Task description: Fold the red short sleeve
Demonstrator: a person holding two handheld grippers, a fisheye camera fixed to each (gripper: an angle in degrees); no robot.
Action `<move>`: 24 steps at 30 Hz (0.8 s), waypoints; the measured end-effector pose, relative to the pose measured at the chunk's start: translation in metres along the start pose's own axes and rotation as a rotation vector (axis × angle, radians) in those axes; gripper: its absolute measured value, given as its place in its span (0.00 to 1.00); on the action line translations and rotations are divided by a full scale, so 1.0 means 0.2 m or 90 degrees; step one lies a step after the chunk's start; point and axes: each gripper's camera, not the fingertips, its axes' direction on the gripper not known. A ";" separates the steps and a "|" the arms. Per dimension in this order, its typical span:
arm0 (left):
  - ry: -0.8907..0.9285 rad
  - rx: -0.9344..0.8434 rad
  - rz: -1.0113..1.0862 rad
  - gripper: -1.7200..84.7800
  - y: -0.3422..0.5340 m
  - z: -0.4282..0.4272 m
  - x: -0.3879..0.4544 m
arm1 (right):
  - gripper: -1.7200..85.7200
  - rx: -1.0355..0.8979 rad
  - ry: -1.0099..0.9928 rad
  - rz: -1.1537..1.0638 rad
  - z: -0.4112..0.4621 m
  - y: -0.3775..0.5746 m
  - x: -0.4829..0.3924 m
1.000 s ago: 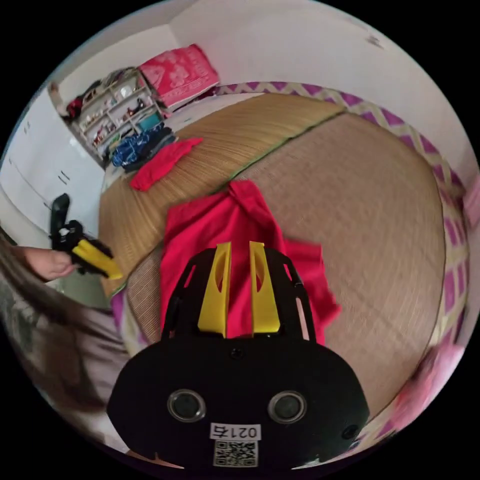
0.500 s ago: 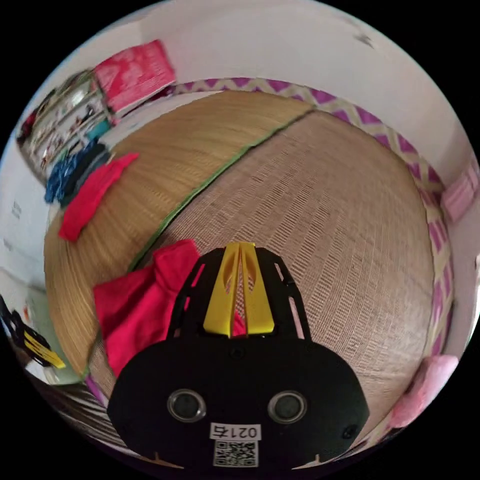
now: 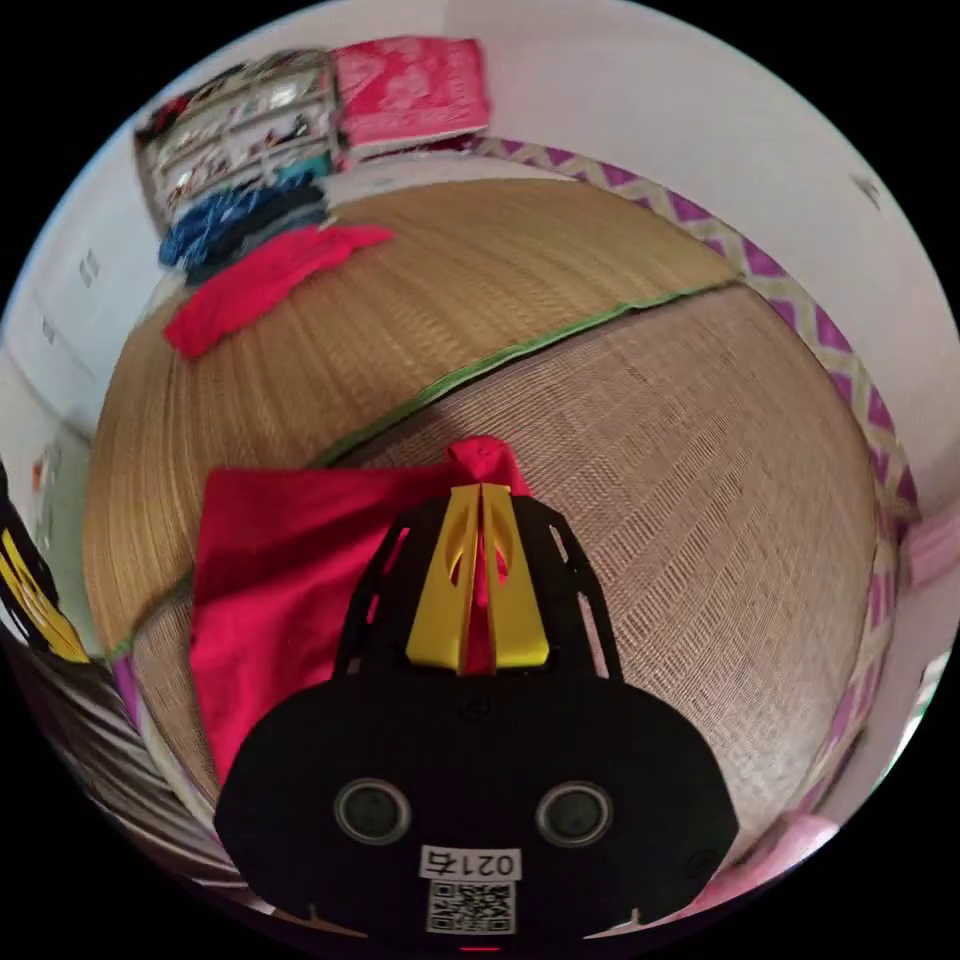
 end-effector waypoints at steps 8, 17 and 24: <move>0.023 -0.011 -0.008 0.01 -0.10 -0.03 0.06 | 0.06 -0.043 -0.038 0.211 0.06 0.05 0.51; 0.051 -0.027 0.036 0.01 -0.33 -0.05 0.29 | 0.02 -0.046 -0.023 0.012 0.01 0.39 -0.02; 0.038 -0.058 0.068 0.01 -0.50 -0.06 0.56 | 0.01 -0.136 0.071 0.107 0.47 0.51 -0.09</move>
